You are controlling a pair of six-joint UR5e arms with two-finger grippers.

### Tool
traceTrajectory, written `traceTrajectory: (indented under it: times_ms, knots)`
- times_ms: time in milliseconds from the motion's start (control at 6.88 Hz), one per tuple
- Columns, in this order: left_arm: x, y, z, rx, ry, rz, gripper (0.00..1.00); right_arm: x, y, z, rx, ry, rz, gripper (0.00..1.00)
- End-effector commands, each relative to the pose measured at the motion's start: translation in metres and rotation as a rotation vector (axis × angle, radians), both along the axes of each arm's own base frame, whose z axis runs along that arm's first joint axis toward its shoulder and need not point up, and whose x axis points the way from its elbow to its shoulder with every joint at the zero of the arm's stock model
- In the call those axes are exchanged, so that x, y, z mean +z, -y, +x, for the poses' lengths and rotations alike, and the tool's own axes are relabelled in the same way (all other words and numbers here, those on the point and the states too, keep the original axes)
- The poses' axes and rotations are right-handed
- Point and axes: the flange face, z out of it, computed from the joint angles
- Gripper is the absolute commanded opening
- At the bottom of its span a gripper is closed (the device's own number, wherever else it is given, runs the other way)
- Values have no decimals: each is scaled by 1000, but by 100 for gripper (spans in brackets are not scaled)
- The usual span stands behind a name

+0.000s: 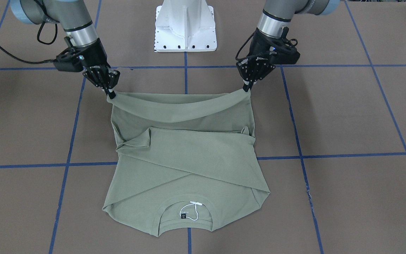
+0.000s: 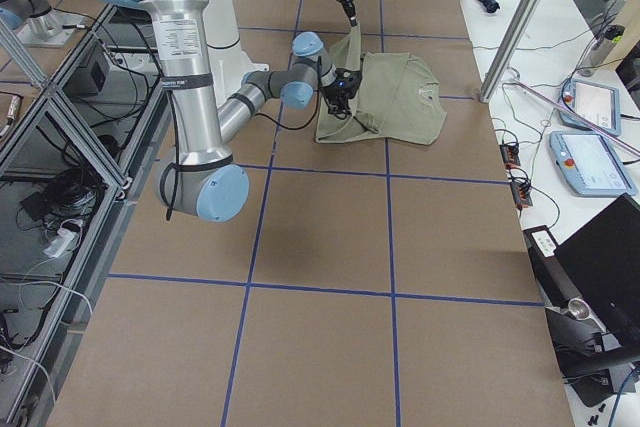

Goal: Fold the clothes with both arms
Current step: 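Lift the hem with both grippers and fold it toward the collar, then lay the hem at the collar edge and hold both grippers there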

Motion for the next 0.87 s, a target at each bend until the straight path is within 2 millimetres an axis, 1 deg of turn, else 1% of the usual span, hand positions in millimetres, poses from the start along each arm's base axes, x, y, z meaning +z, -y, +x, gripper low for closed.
traceTrajectory:
  times_ms: [0, 145, 291, 436, 581, 727]
  knots:
    - [33, 79, 10, -55, 5, 43, 0, -12, 89, -1, 42, -91, -21, 0]
    - [55, 103, 13, -63, 32, 67, 0, -10, 123, -4, 65, -118, -30, 0]
    - [70, 121, 17, -78, 25, 79, 0, -9, 150, -16, 80, -140, -52, 0]
    - [78, 139, 34, -83, 39, 70, 0, -2, 176, -27, 92, -171, -79, 0]
    - [83, 150, 41, -103, 40, 81, 0, 5, 196, -36, 99, -200, -99, 0]
    - [87, 162, 53, -112, 49, 81, 0, 10, 215, -43, 105, -223, -120, 0]
